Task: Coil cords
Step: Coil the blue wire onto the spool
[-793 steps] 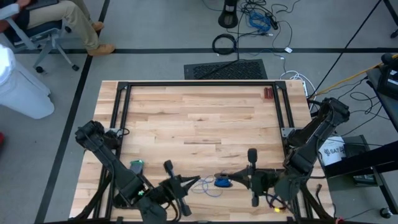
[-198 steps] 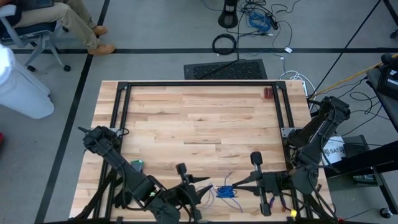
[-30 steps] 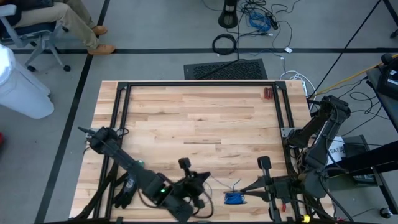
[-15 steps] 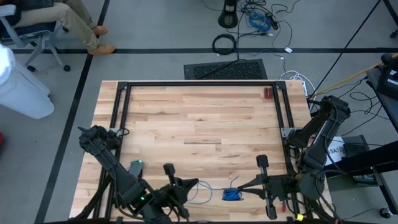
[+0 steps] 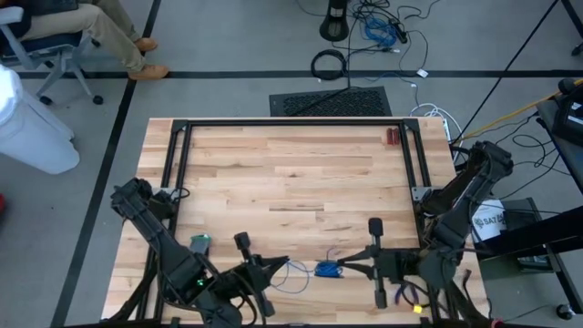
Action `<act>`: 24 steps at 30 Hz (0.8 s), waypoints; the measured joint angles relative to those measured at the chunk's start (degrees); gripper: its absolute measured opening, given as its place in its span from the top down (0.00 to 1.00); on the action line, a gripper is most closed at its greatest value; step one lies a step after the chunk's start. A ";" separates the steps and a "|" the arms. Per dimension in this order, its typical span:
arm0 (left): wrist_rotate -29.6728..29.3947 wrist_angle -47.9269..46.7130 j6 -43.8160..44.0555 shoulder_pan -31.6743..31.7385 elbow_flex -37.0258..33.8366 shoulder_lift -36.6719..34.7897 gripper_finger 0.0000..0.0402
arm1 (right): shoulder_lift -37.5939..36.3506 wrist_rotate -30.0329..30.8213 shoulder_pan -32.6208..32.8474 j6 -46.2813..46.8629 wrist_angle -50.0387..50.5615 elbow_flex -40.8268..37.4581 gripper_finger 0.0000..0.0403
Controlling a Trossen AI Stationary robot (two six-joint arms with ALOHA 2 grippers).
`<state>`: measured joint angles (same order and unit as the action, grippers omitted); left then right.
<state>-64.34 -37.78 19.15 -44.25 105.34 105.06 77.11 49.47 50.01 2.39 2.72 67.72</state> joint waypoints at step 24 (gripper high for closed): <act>3.47 3.14 -6.51 2.78 7.36 0.13 1.00 | 1.58 0.01 -4.63 2.50 4.86 0.01 1.00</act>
<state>-60.87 -34.63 12.64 -41.46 112.70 105.19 78.70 49.48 45.38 4.89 7.57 67.73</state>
